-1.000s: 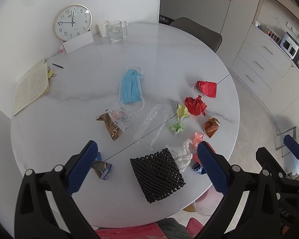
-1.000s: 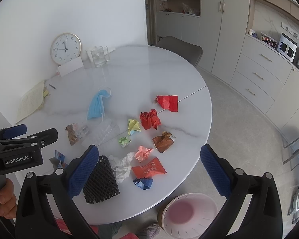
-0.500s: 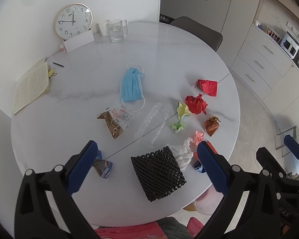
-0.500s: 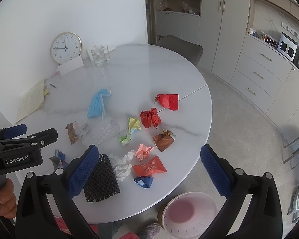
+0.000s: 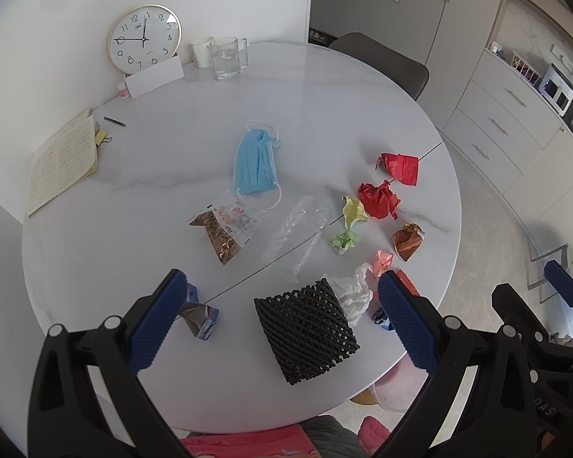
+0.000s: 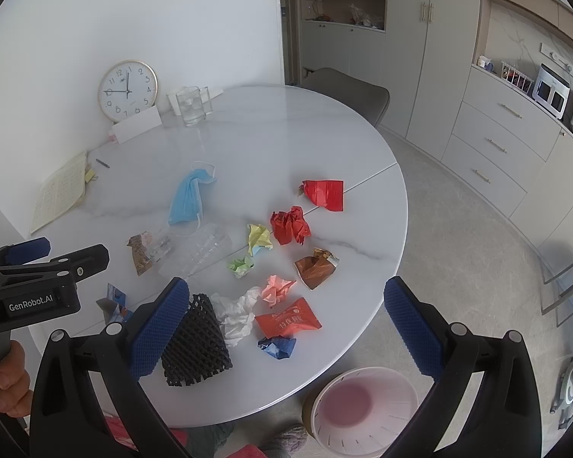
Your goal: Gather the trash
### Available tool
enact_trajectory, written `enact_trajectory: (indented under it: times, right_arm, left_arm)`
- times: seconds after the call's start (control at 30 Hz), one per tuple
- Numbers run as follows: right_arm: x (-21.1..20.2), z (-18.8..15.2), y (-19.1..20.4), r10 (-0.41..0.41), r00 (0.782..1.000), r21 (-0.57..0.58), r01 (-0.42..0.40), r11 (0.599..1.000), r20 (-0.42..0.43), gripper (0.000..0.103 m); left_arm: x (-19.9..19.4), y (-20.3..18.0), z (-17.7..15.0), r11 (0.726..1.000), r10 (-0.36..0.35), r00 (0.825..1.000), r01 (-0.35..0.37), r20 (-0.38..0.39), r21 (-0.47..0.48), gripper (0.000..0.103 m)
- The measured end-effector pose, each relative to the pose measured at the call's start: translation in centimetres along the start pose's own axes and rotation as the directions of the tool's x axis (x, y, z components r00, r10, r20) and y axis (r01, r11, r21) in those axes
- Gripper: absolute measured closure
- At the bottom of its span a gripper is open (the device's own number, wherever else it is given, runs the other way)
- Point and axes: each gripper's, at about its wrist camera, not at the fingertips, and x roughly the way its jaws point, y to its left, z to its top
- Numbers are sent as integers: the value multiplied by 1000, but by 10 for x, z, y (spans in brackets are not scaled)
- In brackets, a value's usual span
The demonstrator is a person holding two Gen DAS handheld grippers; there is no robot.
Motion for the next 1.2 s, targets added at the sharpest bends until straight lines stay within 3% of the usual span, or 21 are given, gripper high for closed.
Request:
enact_trajectory:
  times: [0.23, 0.43, 0.63, 0.83, 1.07, 1.13, 1.2]
  right_arm:
    - [-1, -1, 3, 1, 1000, -5, -1, 1000, 19, 2]
    - [9, -8, 19, 75, 997, -7, -74, 997, 28, 2]
    - [41, -25, 45, 126, 991, -31, -127, 991, -46, 2]
    - [88, -54, 83, 126, 977, -121, -148, 982, -173, 2]
    - [121, -97, 102, 176, 936, -71, -207, 976, -306, 2]
    - [126, -104, 102, 173, 927, -58, -203, 977, -333, 2]
    - [129, -109, 102, 153, 924, -55, -183, 982, -350, 2]
  left_arm:
    - [1, 4, 1, 1000, 3, 1000, -3, 1, 7, 8]
    - [9, 23, -3, 999, -30, 999, 29, 21, 33, 8]
    - [41, 55, -15, 997, -43, 999, 44, -27, 58, 8]
    - [88, 86, -42, 987, -23, 994, 40, -108, 158, 8]
    - [136, 119, -60, 974, -23, 980, 67, -199, 217, 8]
    - [148, 124, -60, 967, -63, 971, 116, -232, 225, 8]
    - [158, 125, -61, 963, -59, 965, 123, -255, 241, 8]
